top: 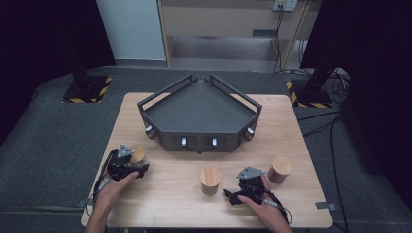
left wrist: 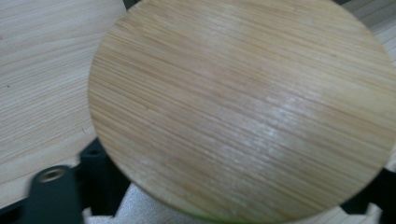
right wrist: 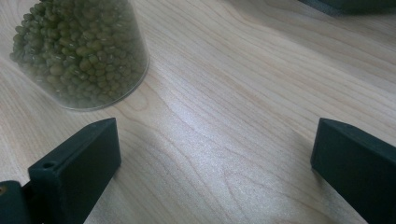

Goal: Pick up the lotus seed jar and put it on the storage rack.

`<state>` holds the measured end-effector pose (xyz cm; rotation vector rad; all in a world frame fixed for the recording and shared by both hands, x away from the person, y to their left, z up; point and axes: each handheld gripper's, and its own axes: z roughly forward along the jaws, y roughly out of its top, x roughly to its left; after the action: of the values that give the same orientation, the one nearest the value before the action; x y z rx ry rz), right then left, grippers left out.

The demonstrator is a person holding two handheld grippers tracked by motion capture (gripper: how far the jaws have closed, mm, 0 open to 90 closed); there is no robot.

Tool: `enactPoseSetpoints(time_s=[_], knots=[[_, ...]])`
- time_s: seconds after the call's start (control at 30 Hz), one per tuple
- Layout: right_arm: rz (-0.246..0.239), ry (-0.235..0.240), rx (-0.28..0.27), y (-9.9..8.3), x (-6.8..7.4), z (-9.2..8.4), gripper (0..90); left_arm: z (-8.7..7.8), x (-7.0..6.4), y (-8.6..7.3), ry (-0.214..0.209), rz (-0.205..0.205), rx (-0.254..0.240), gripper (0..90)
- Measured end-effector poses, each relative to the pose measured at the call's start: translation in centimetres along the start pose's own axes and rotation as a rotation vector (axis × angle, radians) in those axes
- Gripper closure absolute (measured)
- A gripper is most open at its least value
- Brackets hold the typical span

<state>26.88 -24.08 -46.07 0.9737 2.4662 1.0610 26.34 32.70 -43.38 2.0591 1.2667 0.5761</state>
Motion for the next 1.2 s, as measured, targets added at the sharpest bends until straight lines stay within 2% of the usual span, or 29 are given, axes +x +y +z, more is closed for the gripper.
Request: enactPoseSetpoints(time_s=[0.03,0.13,0.2,0.27,0.37,0.47,0.8,1.2], knots=[[0.0,0.0,0.0,0.0,0.0,0.0,1.7,0.0,-0.1,0.1,0.004,0.003,0.005,22.9],[-0.001,0.0,0.0,0.0,0.0,0.0,1.7,0.0,0.0,0.4,0.002,-0.007,0.015,23.5],[-0.001,0.0,0.0,0.0,0.0,0.0,1.7,-0.2,0.1,0.3,0.0,-0.021,0.009,24.0],[0.0,0.0,0.0,0.0,0.0,0.0,1.7,-0.3,-0.2,0.3,0.014,-0.011,0.007,24.0],[0.0,0.0,0.0,0.0,0.0,0.0,1.7,-0.6,-0.3,0.0,0.011,-0.025,-0.017,24.1],[0.0,0.0,0.0,0.0,0.0,0.0,1.7,-1.0,-0.4,0.3,0.01,-0.019,-0.026,24.1],[0.0,0.0,0.0,0.0,0.0,0.0,1.7,-2.3,-1.0,2.1,-0.006,0.042,-0.012,24.1],[0.0,0.0,0.0,0.0,0.0,0.0,1.7,-3.3,-1.5,4.0,-0.047,0.085,-0.019,24.0]])
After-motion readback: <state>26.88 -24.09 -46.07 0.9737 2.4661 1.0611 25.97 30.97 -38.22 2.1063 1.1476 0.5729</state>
